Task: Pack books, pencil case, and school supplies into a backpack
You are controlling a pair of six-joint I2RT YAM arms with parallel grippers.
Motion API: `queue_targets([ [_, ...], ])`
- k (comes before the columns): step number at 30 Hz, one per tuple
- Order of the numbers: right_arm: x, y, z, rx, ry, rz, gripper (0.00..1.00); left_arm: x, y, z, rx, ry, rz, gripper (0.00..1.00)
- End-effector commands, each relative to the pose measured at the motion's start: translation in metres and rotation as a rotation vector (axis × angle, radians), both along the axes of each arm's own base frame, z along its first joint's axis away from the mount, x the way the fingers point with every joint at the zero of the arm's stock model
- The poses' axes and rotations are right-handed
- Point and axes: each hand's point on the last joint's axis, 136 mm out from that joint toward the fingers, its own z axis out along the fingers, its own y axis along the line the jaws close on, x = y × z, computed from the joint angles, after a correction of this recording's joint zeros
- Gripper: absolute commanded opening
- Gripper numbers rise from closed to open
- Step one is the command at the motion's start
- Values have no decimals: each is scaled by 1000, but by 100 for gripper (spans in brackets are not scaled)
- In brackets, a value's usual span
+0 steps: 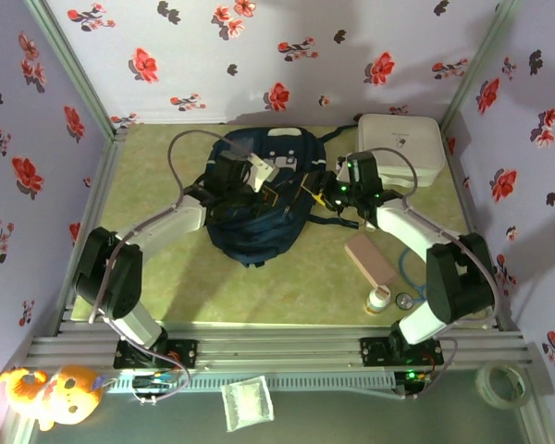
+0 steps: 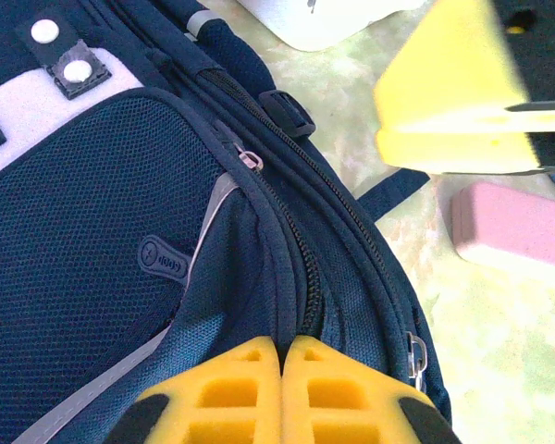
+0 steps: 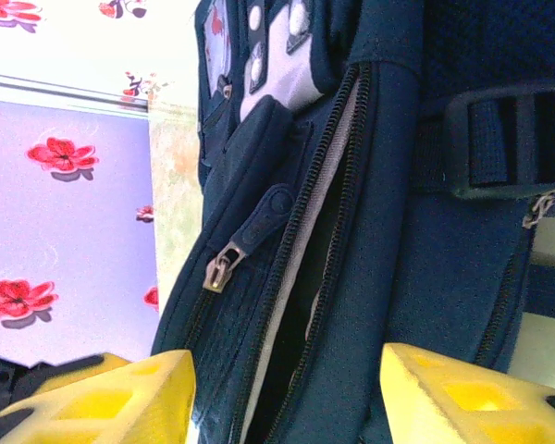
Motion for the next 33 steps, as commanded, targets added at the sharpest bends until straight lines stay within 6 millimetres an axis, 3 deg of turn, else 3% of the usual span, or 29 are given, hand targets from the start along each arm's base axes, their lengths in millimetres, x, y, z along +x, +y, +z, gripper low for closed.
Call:
queue_targets([
  [1,6,15,11,113,59,5,54,0,-5,38,-83,-113,-50,0],
  [5,10,29,15,166,66,52,50,-2,-8,39,-104,-124,-67,0],
  [13,12,40,14,183,71,81,44,-2,-9,32,-98,-110,-68,0],
  [18,14,41,3,173,103,80,43,-1,-10,33,-102,-108,-70,0],
  [24,11,45,-15,149,185,70,54,0,-11,35,-109,-108,-71,0],
  [33,17,68,-15,200,218,104,61,-5,-13,19,-77,-70,-101,0],
])
